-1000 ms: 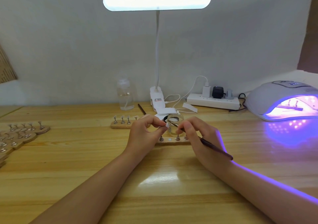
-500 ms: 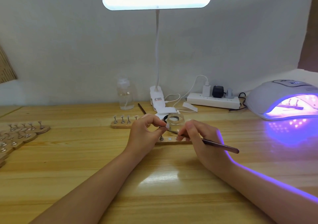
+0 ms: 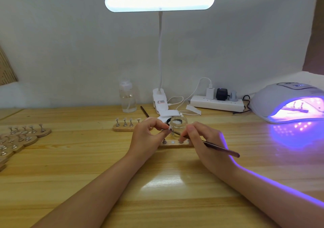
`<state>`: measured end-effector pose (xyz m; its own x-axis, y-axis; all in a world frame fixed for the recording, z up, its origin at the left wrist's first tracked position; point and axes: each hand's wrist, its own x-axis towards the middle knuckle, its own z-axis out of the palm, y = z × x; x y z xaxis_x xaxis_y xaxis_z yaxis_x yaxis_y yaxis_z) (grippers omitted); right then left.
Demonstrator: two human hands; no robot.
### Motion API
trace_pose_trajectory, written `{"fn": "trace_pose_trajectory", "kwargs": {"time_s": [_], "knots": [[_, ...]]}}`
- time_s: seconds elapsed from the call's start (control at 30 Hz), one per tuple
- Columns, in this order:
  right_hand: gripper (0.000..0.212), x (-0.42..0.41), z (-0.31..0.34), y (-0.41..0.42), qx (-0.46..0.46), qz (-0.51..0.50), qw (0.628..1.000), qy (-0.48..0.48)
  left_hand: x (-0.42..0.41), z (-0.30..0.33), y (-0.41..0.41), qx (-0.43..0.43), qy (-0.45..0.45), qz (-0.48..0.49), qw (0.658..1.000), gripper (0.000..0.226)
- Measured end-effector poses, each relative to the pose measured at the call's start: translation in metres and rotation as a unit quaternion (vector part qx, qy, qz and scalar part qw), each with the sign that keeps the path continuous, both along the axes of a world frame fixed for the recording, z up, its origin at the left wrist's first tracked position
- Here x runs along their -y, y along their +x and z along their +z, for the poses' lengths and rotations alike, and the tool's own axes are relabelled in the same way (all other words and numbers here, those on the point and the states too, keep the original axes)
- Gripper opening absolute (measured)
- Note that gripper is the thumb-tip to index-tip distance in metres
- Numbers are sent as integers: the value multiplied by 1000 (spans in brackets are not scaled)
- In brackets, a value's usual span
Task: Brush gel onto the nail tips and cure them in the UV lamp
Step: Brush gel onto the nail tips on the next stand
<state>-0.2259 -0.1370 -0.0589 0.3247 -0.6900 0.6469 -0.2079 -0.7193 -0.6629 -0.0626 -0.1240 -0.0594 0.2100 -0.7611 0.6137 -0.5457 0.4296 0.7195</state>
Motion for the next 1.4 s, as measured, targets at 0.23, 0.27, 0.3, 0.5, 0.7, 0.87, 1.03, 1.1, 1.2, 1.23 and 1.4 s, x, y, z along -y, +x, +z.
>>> {"fn": "trace_pose_trajectory", "kwargs": {"time_s": [0.23,0.27,0.3,0.5,0.7,0.87,1.03,1.1,1.2,1.23,1.4], "knots": [[28,-1,3,-1,-6,-16,1000,11,1,0,0,3,-4,4,1000,26],[29,-1,3,-1,-12,-14,1000,14,1,-1,0,5,-4,5,1000,27],[30,-2,3,0,-12,-11,1000,17,1,-1,0,6,-3,7,1000,28],[31,-2,4,-1,1,-20,1000,7,-1,0,-1,-2,-11,1,1000,28],[41,-4,3,-1,-9,17,1000,4,-2,1,-1,-20,-5,-9,1000,27],[34,-1,3,-1,56,-21,998,-10,-4,3,-1,-32,-2,-7,999,26],[28,2,1,0,54,-32,998,-24,-4,4,-1,-37,-1,-1,999,22],[27,3,0,0,50,-35,998,-29,-4,3,-1,-26,-5,-9,1000,23],[27,3,-2,0,27,-39,998,-41,-4,3,-1,-25,-17,-21,999,23],[27,3,-2,0,18,-39,998,-45,-4,3,-1,-26,-21,-24,999,22],[32,2,-1,-1,-22,-35,998,-40,-2,1,-1,-36,-23,-28,999,23]]}}
